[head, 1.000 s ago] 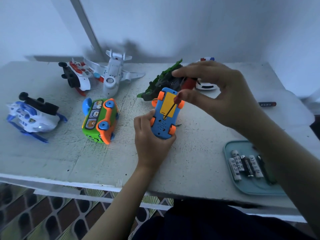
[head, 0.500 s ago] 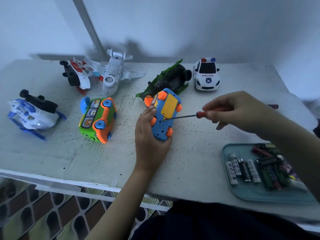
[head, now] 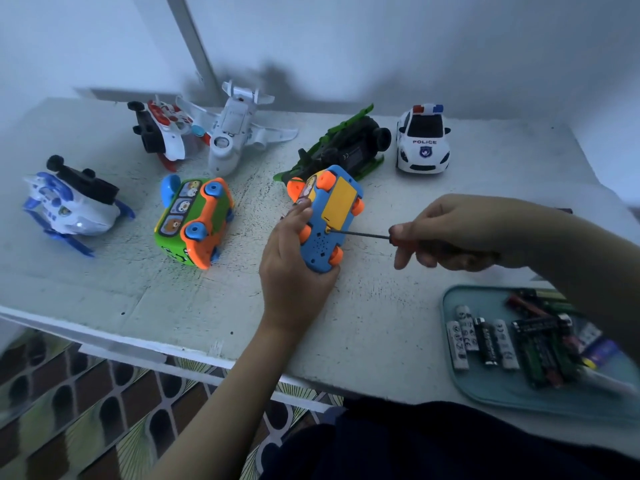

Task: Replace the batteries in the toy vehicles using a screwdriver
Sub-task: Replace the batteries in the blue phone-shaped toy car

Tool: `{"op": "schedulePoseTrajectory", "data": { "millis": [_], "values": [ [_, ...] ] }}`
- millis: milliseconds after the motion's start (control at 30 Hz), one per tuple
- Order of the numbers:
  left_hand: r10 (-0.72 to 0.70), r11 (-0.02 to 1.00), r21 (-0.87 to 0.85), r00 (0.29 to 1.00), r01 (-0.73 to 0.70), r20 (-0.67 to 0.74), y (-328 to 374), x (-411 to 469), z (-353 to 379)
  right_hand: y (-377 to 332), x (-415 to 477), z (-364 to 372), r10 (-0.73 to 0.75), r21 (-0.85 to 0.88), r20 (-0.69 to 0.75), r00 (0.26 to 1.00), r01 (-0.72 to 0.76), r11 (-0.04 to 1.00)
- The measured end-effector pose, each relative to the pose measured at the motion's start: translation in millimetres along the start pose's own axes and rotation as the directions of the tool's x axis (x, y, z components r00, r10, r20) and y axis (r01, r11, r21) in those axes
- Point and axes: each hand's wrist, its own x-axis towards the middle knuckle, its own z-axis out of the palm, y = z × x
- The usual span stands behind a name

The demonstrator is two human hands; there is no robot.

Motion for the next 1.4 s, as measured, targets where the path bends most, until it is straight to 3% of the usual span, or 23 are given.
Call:
{"op": "schedulePoseTrajectory", "data": {
  "millis": [167,300,467,633,700,800,867,933,1000,1067,1167,1233,1333,1400],
  "values": [
    [-0.054,0.998,0.016,0.998,0.055,-0.042,1,2,-1,5,5,11,-0.152,-0.038,-0.237,0.96,0.147,0.988],
    [-0.051,0.998,0.04,0.997,0.053,-0.057,2,1,0,5,2,15,-0.398,-0.279,-0.355,0.846,0.311,0.909],
    [-0.057,0.995,0.075,0.996,0.062,-0.073,0,2,0,16,6,26,-0.649,-0.685,-0.293,0.702,0.32,0.655],
    [-0.046,0.995,0.089,0.998,0.05,-0.043,-3,1,1,23,9,27,-0.832,-0.866,-0.186,0.523,0.312,0.39],
    [-0.034,0.995,0.094,0.999,0.037,-0.036,-3,1,1,25,11,25,-0.859,-0.903,-0.14,0.493,0.293,0.315],
    [-0.015,0.993,0.117,0.999,0.018,-0.032,-2,1,1,25,11,20,-0.816,-0.863,-0.141,0.561,0.334,0.379],
    [-0.007,0.992,0.13,0.999,0.011,-0.032,-2,2,1,20,10,19,-0.673,-0.74,-0.203,0.711,0.339,0.581],
    [0.008,0.991,0.137,1.0,-0.004,-0.029,-2,2,1,13,9,18,-0.394,-0.474,-0.161,0.905,0.279,0.835],
    [0.028,0.99,0.142,0.999,-0.024,-0.028,-2,2,1,8,10,18,-0.133,-0.101,0.004,0.991,0.132,0.986],
    [0.037,0.99,0.138,0.999,-0.032,-0.033,-2,1,1,7,11,16,-0.001,0.271,0.169,0.986,-0.046,0.962],
    [0.043,0.991,0.127,0.998,-0.037,-0.044,-2,1,1,3,13,11,0.072,0.621,0.352,0.933,-0.291,0.728],
    [0.057,0.991,0.121,0.997,-0.051,-0.044,-1,1,1,1,14,8,0.082,0.639,0.363,0.928,-0.312,0.704],
    [0.062,0.992,0.113,0.997,-0.057,-0.041,-1,1,1,2,15,11,0.058,0.407,0.162,0.985,-0.121,0.905],
    [0.061,0.992,0.109,0.998,-0.057,-0.035,-1,1,2,2,13,16,-0.03,0.196,-0.006,1.0,0.03,0.98]
  ]
}}
